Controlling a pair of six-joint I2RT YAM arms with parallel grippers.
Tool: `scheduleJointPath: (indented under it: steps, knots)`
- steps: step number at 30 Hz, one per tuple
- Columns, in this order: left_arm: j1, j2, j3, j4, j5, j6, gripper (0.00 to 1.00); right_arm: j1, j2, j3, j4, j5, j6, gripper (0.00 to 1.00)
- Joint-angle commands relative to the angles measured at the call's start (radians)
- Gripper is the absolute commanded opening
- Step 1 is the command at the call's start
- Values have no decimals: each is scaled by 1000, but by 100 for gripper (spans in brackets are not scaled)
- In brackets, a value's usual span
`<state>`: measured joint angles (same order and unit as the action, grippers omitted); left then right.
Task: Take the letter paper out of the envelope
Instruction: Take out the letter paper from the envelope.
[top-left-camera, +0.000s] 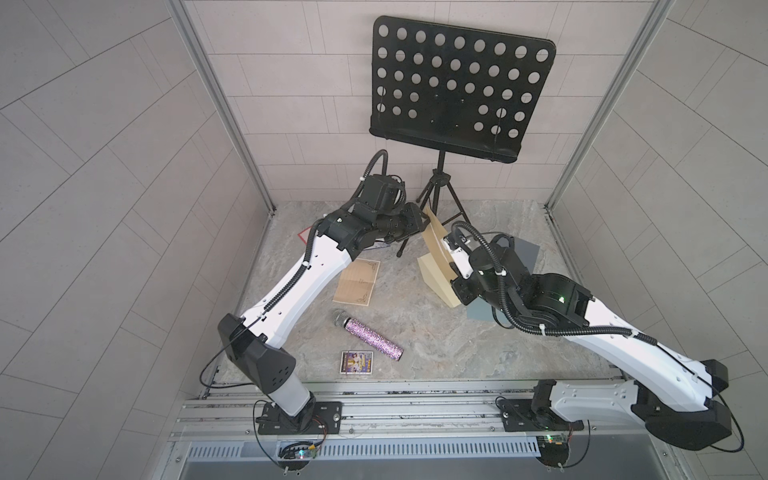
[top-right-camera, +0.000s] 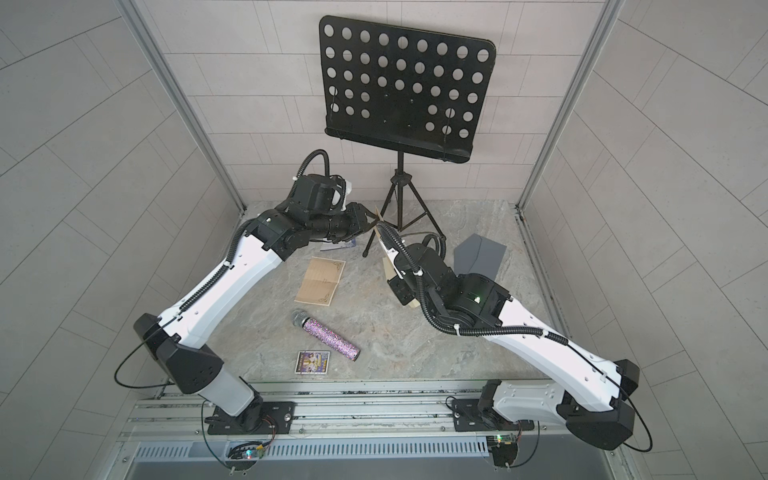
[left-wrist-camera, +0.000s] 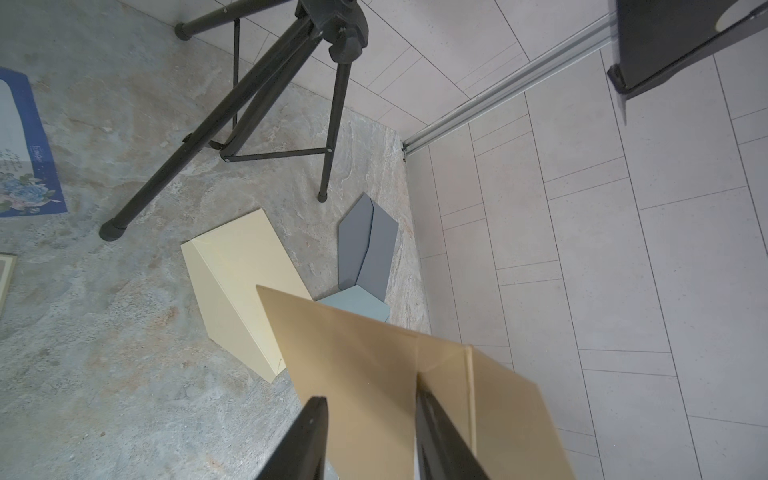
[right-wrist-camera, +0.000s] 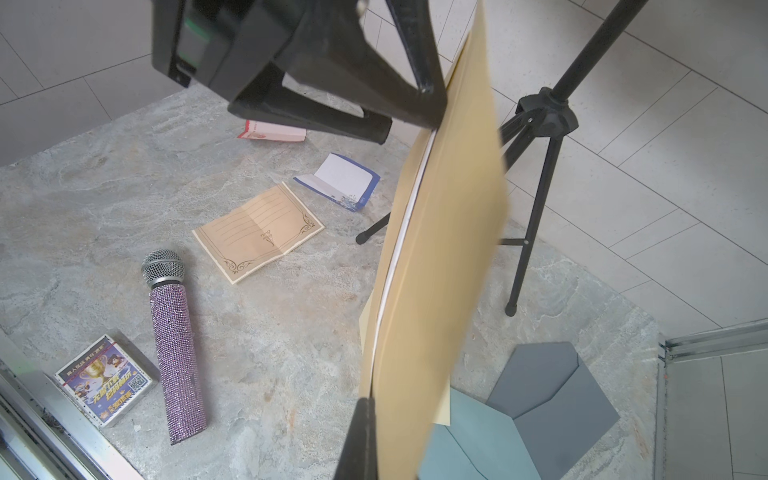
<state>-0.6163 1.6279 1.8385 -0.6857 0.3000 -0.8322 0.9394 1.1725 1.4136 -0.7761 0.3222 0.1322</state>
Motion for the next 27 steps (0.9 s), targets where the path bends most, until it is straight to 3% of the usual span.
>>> scheduleJointPath:
  steps: [1,11,20,27]
  knots:
    - [-10,22,53,-134,-61,50,37,1,-9,23,11,37,-5,0]
    - [-19,9,63,-235,-158,82,29,4,8,31,9,96,-19,0]
    - [-20,7,37,-239,-163,77,27,18,8,28,26,125,-15,0]
    - [-27,26,31,-218,-104,66,27,21,12,25,42,99,7,0]
